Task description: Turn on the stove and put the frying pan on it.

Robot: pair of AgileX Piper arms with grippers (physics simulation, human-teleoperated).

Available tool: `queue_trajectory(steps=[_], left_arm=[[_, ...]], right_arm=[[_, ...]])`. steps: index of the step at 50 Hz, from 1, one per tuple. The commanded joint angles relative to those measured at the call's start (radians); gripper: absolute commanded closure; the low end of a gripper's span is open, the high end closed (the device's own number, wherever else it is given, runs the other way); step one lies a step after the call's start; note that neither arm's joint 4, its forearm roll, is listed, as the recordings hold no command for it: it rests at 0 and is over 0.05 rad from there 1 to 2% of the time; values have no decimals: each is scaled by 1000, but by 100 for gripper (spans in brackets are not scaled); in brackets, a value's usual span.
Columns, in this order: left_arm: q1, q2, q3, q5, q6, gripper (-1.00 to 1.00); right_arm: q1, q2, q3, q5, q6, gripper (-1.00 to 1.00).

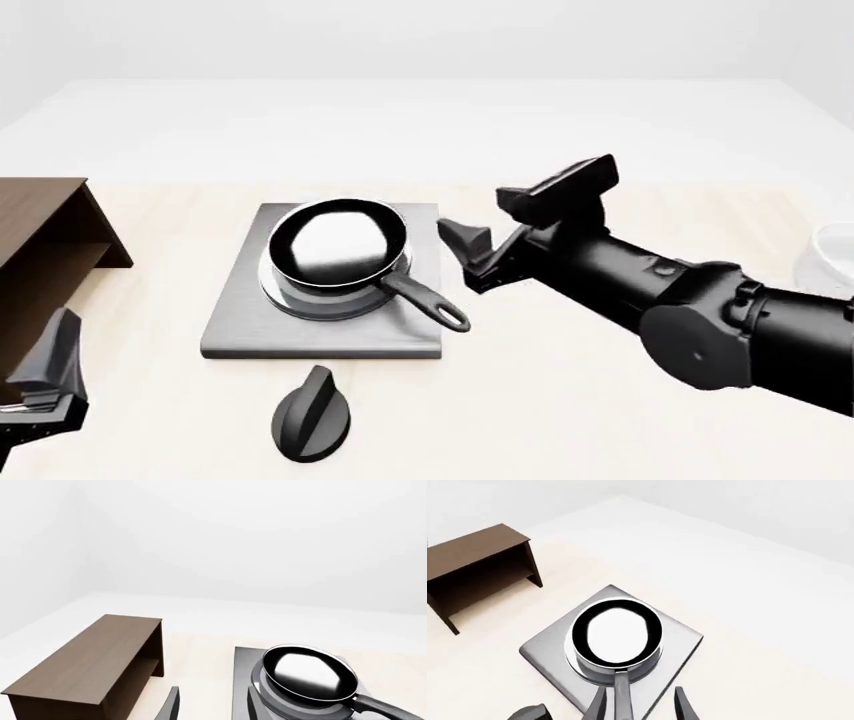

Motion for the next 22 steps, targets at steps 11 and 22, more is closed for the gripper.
queue_trajectory(steps=[11,22], left_arm=[[-18,14,-1,36,6,-100],[-18,7,-1,41,10,-100]], right_arm=[[-391,-638,443,-43,173,-100],[-524,-665,627,-142,297,-100]])
